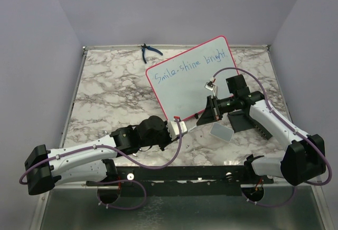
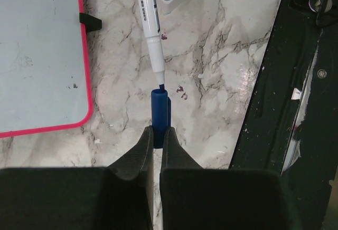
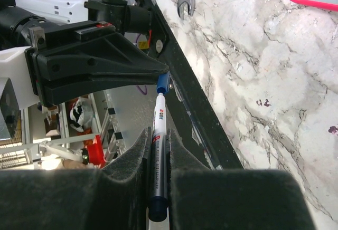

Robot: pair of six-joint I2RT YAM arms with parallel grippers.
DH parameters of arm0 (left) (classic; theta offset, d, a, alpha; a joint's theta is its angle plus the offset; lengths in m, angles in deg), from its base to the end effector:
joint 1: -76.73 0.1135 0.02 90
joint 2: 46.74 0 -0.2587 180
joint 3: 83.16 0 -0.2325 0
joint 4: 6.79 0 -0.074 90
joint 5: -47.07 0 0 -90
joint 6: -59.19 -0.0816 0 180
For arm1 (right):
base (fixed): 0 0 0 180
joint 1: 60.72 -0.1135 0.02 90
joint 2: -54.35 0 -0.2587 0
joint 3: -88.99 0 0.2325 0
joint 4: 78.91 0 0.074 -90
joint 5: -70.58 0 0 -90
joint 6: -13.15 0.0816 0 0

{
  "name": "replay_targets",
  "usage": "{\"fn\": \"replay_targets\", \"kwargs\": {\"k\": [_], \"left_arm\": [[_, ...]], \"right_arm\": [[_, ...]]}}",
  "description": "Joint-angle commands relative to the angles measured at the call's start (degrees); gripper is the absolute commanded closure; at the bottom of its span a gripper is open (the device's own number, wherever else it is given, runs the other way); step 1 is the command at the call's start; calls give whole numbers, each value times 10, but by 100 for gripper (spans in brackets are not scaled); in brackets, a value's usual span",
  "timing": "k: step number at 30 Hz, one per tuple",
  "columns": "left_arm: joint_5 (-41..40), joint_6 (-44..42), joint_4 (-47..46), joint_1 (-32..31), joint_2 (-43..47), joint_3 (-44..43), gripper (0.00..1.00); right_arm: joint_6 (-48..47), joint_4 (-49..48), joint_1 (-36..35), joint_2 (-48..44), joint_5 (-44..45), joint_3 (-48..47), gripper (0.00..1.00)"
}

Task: Write a sentence on the whiteboard
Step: Close the whiteboard marker at the center of the board.

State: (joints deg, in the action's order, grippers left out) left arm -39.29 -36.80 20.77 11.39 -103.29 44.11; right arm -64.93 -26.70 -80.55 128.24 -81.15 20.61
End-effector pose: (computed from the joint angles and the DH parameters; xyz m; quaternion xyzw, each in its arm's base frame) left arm 0.0963 -0.2222 0.2329 0.5208 0.6990 -0.2663 0.4114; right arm 0.2012 0.1490 0.2445 -0.1991 0.8127 0.5393 0.0947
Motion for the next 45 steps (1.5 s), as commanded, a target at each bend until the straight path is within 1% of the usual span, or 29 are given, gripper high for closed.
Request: {"fn": "replay_targets", "kwargs": {"k": [1,6,16,24,32,36,37,42,45], "left_arm": [[13,6,-13,-2,3,-3,100],[19,12,-15,-2,-4,-9,100],[6,25,-27,-2,-23,-23,100],[8,49,-54,-2,-18,-20,100],[10,51,-62,-2,-3,-10,100],[-10,58,-64,-2,-14,-15,100],[-16,75,-66,-2,-19,-18,100],[-44,125,-122,-2,-38,-11,100],[-60,146,-177,-3,-36,12,100]], "right_arm": [[-1,2,-4,5,6,-13,99],[2,-6,-6,6,6,-9,99],[25,-37,-22,8,-1,2,100],[28,-45,-31,5,32,16,99],[26,-46,-32,11,56,24,99],[34,-60,-35,9,51,26,99],[39,-68,-41,8,51,28,99],[63,-96,-76,11,70,41,100],[62,-96,-85,17,86,49,99]]}}
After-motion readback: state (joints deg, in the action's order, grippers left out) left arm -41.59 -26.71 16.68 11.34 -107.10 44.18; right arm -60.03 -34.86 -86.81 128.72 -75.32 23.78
